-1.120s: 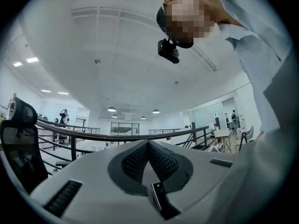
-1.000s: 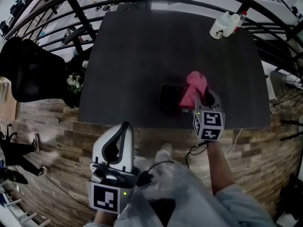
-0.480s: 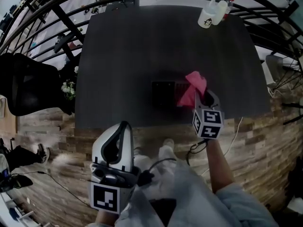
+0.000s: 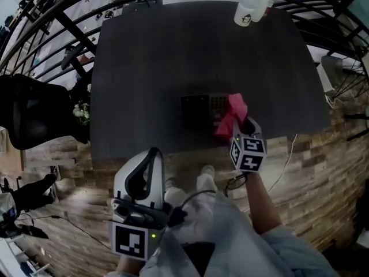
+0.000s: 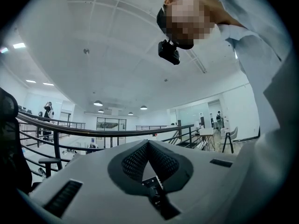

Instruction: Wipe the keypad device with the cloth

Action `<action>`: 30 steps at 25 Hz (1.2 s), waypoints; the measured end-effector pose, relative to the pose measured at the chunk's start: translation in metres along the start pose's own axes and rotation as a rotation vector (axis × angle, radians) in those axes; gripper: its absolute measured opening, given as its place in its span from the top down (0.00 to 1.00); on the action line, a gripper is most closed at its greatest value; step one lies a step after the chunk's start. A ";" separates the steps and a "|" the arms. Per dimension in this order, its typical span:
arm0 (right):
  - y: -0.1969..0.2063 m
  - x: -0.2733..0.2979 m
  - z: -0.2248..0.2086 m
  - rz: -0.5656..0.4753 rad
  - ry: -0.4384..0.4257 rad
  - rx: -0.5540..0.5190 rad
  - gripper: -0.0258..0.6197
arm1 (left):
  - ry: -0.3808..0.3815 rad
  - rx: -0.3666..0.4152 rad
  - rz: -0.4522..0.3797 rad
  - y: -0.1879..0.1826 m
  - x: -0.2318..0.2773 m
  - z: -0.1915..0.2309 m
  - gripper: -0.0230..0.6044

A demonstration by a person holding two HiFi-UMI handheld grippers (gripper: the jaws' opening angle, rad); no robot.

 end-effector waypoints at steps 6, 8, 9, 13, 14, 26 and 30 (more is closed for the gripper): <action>0.027 -0.011 0.006 0.054 0.008 0.026 0.85 | 0.031 0.007 0.004 0.001 -0.001 -0.001 0.96; 0.034 -0.016 0.008 0.067 0.007 0.034 0.85 | 0.040 0.011 -0.002 -0.001 -0.002 -0.002 0.96; 0.038 -0.019 0.009 0.073 0.006 0.036 0.85 | 0.045 0.012 -0.007 -0.002 -0.002 -0.003 0.96; 0.048 -0.031 0.014 0.098 -0.008 0.015 0.85 | 0.062 0.012 -0.023 -0.006 -0.001 -0.006 0.96; 0.050 -0.034 0.016 0.102 -0.013 0.012 0.85 | 0.066 0.013 -0.025 -0.007 -0.001 -0.007 0.96; 0.048 -0.039 0.082 0.104 -0.150 -0.056 0.85 | 0.066 0.018 -0.056 -0.012 -0.008 -0.007 0.96; 0.036 -0.039 0.103 0.088 -0.205 -0.054 0.85 | 0.057 0.021 -0.058 -0.014 -0.010 -0.003 0.96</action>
Point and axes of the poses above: the fingertips, and each gripper's own axes: x forward along the fingers, z to its left, y out of its underside, the point moved 4 cm from there along -x, backward along the fingers, and after that the axes turned 3 degrees about z, right-handed, at the moved point
